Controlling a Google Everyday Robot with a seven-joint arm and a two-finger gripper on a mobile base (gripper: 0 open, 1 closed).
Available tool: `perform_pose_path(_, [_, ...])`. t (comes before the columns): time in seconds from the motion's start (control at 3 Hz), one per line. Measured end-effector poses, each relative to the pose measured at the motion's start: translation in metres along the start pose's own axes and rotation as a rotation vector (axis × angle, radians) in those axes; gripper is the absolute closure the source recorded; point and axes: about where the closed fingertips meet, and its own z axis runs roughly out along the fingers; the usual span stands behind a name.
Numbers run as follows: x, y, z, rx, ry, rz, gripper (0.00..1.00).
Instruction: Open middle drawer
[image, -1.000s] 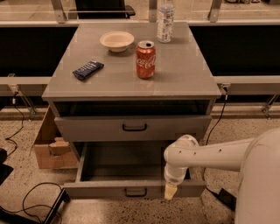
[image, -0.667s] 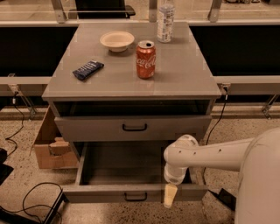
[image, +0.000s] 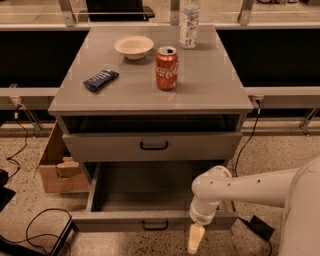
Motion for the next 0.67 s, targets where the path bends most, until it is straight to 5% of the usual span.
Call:
perform_pose_path(0.33, [0.0012,0.0302,-0.0015,-0.039,-0.003,0.013,0.18])
perform_pose_path(0.67, [0.0012,0.0302,-0.0015,-0.039,-0.003,0.013,0.42])
